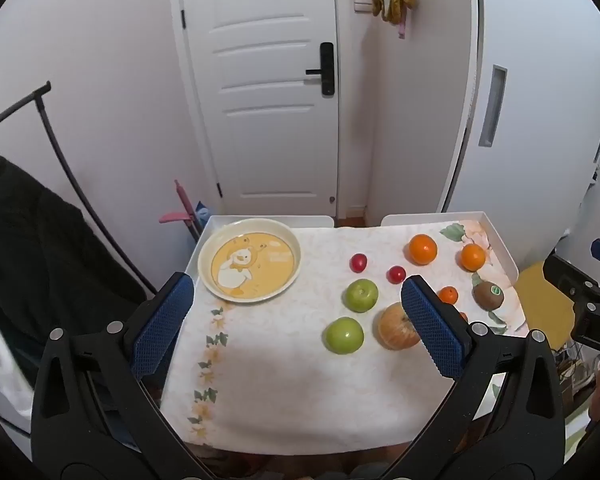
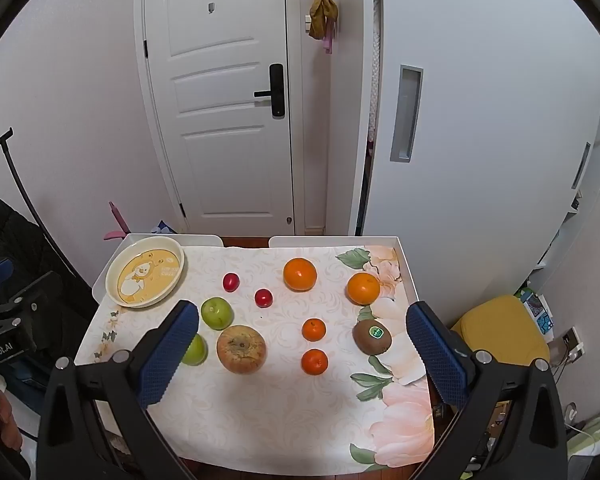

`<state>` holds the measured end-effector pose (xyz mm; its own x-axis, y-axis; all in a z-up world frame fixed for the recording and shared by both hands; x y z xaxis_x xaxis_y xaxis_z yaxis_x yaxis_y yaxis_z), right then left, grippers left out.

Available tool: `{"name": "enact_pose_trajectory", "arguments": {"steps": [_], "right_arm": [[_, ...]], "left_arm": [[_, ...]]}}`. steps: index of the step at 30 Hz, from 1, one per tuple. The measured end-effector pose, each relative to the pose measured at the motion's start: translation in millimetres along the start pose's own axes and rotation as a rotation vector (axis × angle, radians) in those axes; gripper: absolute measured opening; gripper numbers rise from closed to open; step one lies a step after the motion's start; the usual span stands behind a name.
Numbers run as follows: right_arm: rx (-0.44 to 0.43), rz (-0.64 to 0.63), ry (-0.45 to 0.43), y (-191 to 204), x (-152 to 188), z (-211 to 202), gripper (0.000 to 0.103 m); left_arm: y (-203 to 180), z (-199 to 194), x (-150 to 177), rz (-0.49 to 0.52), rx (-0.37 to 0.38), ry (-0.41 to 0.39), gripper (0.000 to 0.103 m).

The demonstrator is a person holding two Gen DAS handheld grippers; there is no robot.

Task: Organize fruits

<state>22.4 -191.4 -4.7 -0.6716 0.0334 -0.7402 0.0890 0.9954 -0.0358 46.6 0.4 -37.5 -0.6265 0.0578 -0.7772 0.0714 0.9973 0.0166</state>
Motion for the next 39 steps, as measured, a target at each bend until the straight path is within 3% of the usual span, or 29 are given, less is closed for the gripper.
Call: {"name": "enact_pose_trajectory", "arguments": {"steps": [39], "right_arm": [[0.002,0.000,0.001,0.8,-0.5,-0.6,0.103]], "left_arm": [[3.1,-3.4,-2.7,-0.020,0.003,-0.009,0.103]]}}
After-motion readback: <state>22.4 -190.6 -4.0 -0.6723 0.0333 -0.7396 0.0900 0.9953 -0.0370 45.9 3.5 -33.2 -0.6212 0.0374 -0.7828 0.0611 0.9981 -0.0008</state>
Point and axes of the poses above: each gripper's, at about its wrist camera, not at the fingertips, and z roughly the way its jaws point, y to its left, x to its underside, the point moved 6 cm from there along z, roughly the way its jaws point, and after that the axes turned 3 degrees about x, right-handed, at the moved point
